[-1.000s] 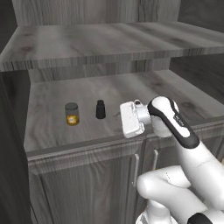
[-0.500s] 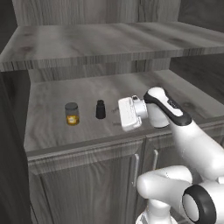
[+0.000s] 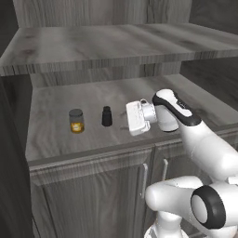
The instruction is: Collect the turmeric, mayonnaise, and shaker from the cabinet and place them next to the stove.
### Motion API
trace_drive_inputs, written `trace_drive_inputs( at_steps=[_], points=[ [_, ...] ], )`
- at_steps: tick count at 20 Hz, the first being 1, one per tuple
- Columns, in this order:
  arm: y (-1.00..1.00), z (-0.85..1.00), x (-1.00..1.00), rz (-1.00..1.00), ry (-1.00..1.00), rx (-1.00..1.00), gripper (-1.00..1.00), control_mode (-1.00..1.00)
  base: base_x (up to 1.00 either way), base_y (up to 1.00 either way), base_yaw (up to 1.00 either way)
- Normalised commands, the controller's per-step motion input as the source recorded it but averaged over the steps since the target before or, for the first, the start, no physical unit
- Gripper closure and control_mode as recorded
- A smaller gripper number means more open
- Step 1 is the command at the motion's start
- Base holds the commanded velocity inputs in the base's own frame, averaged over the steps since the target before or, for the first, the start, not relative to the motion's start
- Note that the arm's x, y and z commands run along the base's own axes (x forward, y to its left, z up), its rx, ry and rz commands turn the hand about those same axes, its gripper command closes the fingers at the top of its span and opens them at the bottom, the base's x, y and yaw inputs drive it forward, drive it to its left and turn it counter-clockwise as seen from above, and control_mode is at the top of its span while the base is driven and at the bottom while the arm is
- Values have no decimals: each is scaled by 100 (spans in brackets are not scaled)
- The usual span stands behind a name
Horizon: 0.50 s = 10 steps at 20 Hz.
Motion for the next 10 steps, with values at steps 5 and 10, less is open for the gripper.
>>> trace_drive_inputs(
  at_steps=[5,10],
  points=[
    [0,0,5,-7,0,0,-100,-100,0,0,0],
    [2,0,16,-9,0,0,-100,-100,0,0,0]
  ],
)
